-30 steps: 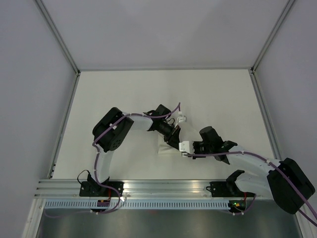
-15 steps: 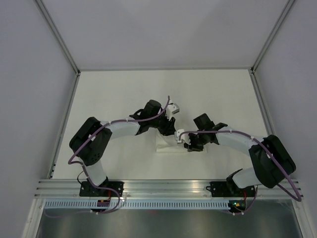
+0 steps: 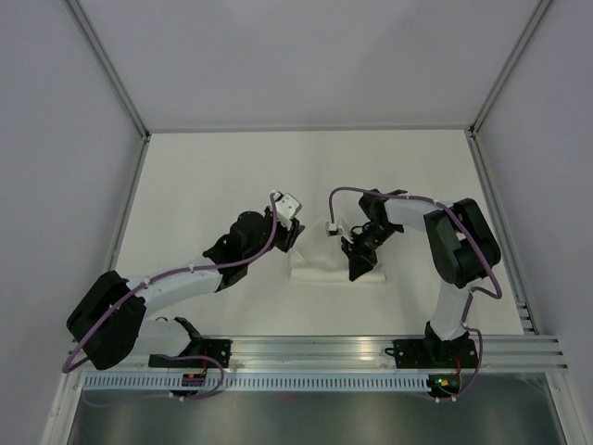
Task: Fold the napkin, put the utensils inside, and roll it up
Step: Roll the napkin with the utensil
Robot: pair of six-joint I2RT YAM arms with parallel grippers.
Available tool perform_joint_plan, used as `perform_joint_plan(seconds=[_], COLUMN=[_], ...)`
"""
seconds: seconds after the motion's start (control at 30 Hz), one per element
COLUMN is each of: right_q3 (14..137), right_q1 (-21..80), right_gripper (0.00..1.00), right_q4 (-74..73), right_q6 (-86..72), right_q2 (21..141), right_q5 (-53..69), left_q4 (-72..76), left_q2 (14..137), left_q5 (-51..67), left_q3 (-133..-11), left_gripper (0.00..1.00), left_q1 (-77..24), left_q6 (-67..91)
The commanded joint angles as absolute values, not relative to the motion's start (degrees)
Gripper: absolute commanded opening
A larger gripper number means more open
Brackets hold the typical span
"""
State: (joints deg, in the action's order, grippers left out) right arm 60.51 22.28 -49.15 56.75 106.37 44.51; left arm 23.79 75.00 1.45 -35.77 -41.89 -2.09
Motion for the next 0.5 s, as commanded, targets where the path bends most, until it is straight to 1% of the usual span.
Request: perform_joint_plan(seconds=[0.0, 0.13, 0.27, 0.47], right_q3=[61.78, 66.69, 69.69, 70.40], right_q1=[22.59, 22.59, 22.50, 22.32], right_gripper=[0.09, 0.09, 0.09, 0.09], right_q4=[-51.15, -54.05, -56.07, -54.76], right_q6=[59.15, 58.19, 57.75, 56.34], right_q2=[114.33, 118.81, 121.63, 122.96], right_q5=[39.02, 38.58, 38.58, 37.79], left_q4=[28.74, 25.77, 24.61, 25.57], left_q2=[72.25, 73.82, 78.03, 85.33], left_q5=[-3.77, -8.08, -10.37, -12.04], left_q3=[-32.62, -32.69, -33.57, -34.80], left_gripper=[0.41, 0.42, 0.43, 0.48], left_q1=[-46.48, -55.43, -61.33, -67.66], left_q6=[-8.33, -16.51, -20.47, -25.48])
